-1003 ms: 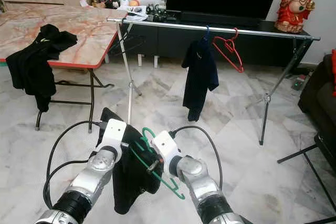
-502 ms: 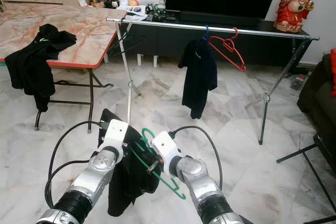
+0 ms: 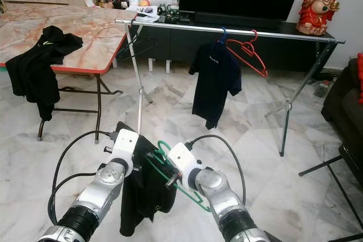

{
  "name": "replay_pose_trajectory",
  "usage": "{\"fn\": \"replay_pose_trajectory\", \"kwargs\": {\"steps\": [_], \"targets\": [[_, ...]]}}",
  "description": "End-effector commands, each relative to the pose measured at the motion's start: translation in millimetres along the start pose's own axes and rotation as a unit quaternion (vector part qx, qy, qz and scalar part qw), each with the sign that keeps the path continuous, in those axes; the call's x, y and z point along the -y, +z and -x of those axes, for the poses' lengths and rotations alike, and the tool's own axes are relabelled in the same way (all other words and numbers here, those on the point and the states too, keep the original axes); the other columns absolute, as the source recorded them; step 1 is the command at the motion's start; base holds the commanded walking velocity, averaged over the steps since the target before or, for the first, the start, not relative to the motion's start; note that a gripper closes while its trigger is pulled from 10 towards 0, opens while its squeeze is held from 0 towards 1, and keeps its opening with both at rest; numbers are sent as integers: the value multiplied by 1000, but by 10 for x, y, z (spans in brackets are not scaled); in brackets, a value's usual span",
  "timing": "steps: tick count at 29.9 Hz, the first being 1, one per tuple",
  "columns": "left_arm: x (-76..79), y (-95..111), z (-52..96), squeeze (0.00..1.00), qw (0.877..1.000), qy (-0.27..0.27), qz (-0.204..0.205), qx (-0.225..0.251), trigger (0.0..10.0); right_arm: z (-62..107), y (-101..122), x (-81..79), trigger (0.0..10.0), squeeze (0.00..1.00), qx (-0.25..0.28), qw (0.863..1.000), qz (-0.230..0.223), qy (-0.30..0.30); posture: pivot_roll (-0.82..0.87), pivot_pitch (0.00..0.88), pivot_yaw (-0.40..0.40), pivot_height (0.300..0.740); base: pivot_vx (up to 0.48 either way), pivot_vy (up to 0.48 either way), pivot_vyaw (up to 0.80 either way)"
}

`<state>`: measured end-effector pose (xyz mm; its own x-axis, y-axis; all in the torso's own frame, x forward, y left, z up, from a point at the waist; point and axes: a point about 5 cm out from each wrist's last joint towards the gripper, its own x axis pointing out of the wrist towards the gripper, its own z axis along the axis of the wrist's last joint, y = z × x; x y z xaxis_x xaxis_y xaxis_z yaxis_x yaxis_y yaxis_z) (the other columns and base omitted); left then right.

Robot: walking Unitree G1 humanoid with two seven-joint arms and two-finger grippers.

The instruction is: Hang hanger

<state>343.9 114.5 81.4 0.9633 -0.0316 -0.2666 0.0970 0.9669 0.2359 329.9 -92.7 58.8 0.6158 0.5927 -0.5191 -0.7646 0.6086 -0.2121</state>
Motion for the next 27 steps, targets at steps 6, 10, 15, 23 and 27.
{"fn": "replay_pose_trajectory", "kwargs": {"steps": [6,10,15,23,27], "targets": [[-133,-5,-11,0,1000,25,-6,3,0,131,-151,151,0,0,-67,992,103,9,89,0,-75,740,0,0,0],[-170,20,-17,0,999,33,-8,9,0,227,-263,121,0,0,-95,980,158,70,88,0,-76,740,0,0,0],[-192,31,-24,0,999,38,-8,11,0,330,-231,84,0,0,-57,980,141,126,82,0,-73,740,0,0,0],[-283,-28,-22,0,999,43,-19,3,0,698,-85,238,0,0,-3,974,160,160,75,0,-70,740,0,0,0],[-346,-45,-21,0,998,53,-23,0,0,1034,-56,283,0,0,-8,970,163,179,65,0,-63,740,0,0,0]]}}
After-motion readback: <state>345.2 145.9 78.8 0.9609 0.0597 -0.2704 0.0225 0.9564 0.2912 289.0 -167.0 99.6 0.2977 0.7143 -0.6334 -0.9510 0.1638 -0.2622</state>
